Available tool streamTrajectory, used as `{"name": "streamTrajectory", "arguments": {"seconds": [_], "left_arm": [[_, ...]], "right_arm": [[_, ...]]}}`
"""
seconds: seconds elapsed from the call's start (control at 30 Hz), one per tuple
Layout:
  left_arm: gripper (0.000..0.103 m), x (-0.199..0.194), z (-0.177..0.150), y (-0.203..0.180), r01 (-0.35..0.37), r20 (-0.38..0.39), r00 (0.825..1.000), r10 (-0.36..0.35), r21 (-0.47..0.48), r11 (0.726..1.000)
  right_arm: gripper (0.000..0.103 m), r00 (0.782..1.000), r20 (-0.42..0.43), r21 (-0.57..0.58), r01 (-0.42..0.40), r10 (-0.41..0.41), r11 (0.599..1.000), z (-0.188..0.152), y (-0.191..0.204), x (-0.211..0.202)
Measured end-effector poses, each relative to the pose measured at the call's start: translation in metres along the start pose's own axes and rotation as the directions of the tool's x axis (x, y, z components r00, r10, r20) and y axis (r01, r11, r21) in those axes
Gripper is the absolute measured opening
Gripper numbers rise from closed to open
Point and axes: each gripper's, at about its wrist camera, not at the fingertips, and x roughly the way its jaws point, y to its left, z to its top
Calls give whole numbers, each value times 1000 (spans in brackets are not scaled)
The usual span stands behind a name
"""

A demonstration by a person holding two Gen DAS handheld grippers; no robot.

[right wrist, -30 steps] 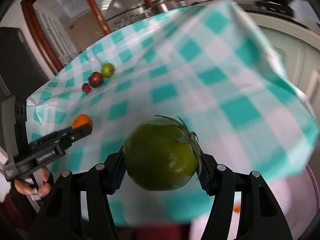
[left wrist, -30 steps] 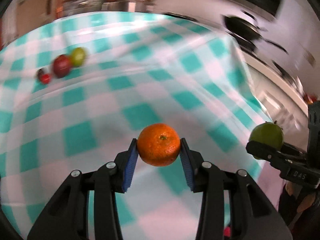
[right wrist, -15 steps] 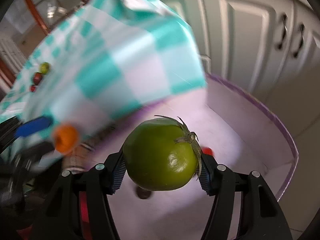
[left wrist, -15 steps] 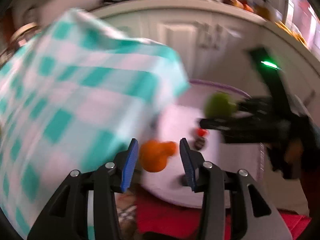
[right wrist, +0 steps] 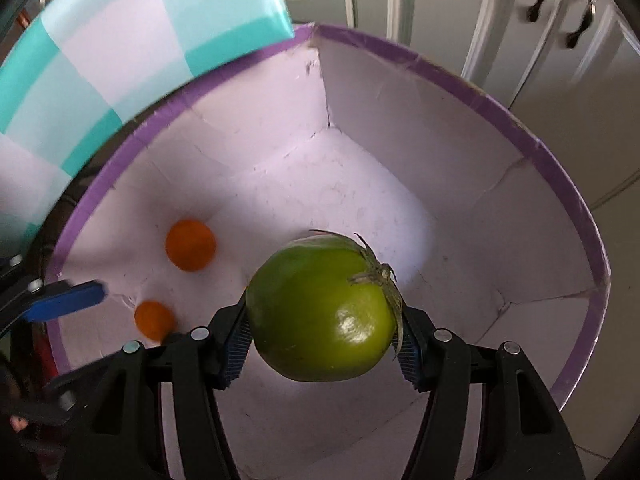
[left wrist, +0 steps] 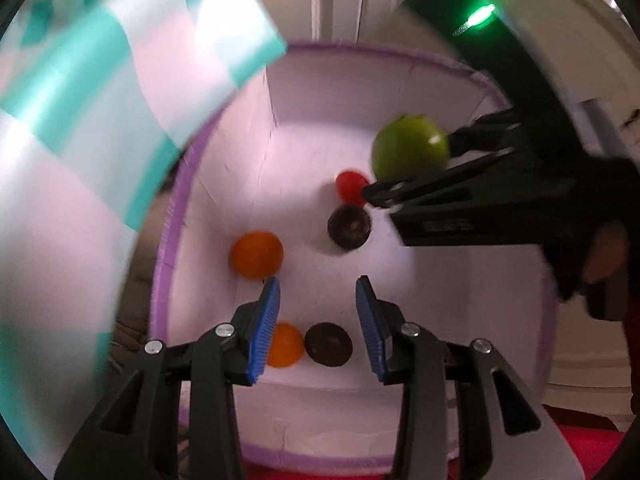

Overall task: Organize fruits
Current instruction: 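Carry the green tomato and the orange over the bin, then open both tools to drop the green tomato and orange into the bin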

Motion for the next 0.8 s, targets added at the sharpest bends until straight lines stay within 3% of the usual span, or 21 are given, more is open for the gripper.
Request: {"name": "streamTrajectory", "arguments": {"seconds": [0.13,0.27,0.43,0.6,0.67,0.7,0.8], "left_arm": [[40,24,-2,12,28,-72,997,-31,-33,999],[40,36,-7,20,48,-104,993,-54,-57,997],[46,38,-11,22,53,-111,992,-58,-48,997],[70,25,-12,14,34,-66,997,-34,3,999],[72,16,-11,9,16,-44,999,-14,33,999],[72,10,-12,5,0,-23,1000,1,53,999],[73,-26,-13,-2,-60,68,996,53,105,993]], "right_arm": [[60,990,-99,-133,88,-102,987,2,15,19],[60,968,-200,-257,96,-150,962,-5,27,38],[60,955,-245,-285,92,-165,954,-5,33,48],[61,948,-276,-242,91,-158,966,-1,27,52],[68,956,-258,-226,84,-143,971,1,25,48],[77,961,-245,-210,77,-128,975,3,24,44],[78,965,-229,-186,84,-126,979,3,21,38]]}}
